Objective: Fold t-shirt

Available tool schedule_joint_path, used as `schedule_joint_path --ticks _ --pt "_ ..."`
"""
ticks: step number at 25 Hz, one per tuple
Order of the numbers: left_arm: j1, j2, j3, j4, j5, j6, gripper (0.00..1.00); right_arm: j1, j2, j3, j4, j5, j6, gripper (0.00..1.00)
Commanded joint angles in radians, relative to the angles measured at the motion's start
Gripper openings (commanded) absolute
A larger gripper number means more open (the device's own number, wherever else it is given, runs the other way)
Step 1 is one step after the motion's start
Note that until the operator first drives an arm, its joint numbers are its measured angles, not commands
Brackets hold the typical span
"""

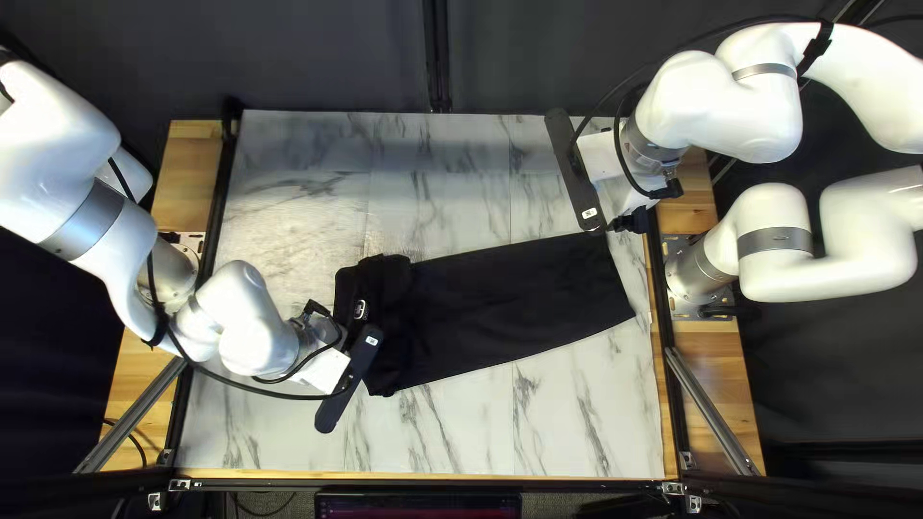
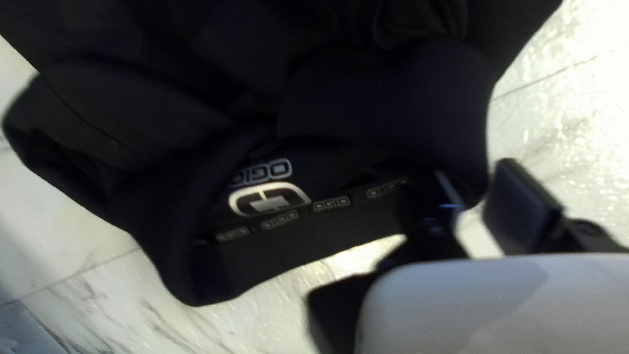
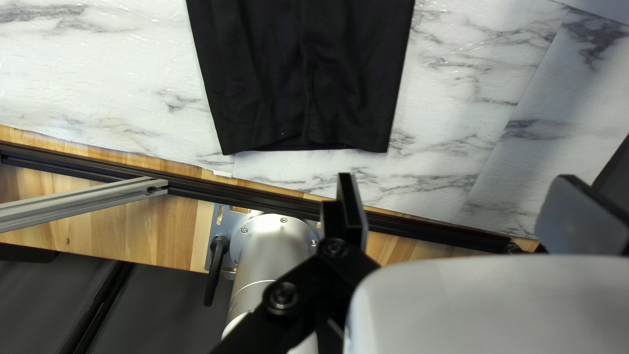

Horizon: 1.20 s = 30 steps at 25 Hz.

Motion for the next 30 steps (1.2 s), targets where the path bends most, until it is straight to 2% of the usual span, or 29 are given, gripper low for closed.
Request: schedule_joint_path --ticks 1,4,8,9,10,11,12,16,20,23,27,30 --pt "0.033 -0.004 -0.097 -0.012 0.102 0.120 0.00 0.000 0.000 0.000 0.000 0.000 0.000 1.00" --pt "0.072 0.050 -0.210 -0.017 0.160 0.239 0.00 0.000 0.000 0.000 0.000 0.000 0.000 1.00" --pt "0.127 0.137 -0.323 -0.031 0.172 0.377 0.00 0.000 0.000 0.000 0.000 0.000 0.000 1.00" --pt "0.142 0.174 -0.363 -0.038 0.168 0.420 0.01 0.000 0.000 0.000 0.000 0.000 0.000 1.00" --pt "0.152 0.215 -0.404 -0.044 0.164 0.455 0.10 0.000 0.000 0.000 0.000 0.000 0.000 1.00" --pt "0.156 0.236 -0.424 -0.048 0.160 0.475 0.64 0.000 0.000 0.000 0.000 0.000 0.000 1.00" --pt "0.161 0.266 -0.452 -0.053 0.152 0.505 1.00 0.000 0.000 0.000 0.000 0.000 0.000 1.00" --pt "0.158 0.270 -0.451 -0.040 0.132 0.544 1.00 0.000 0.000 0.000 0.000 0.000 0.000 1.00" --pt "0.143 0.193 -0.377 -0.003 0.141 0.537 1.00 0.000 0.000 0.000 0.000 0.000 0.000 1.00" --pt "0.128 0.103 -0.276 0.036 0.144 0.497 1.00 0.000 0.000 0.000 0.000 0.000 0.000 1.00" --pt "0.118 -0.047 -0.084 0.108 0.124 0.421 1.00 0.000 0.000 0.000 0.000 0.000 0.000 1.00" --pt "0.122 -0.096 0.006 0.167 0.093 0.377 1.00 0.000 0.000 0.000 0.000 0.000 0.000 1.00"
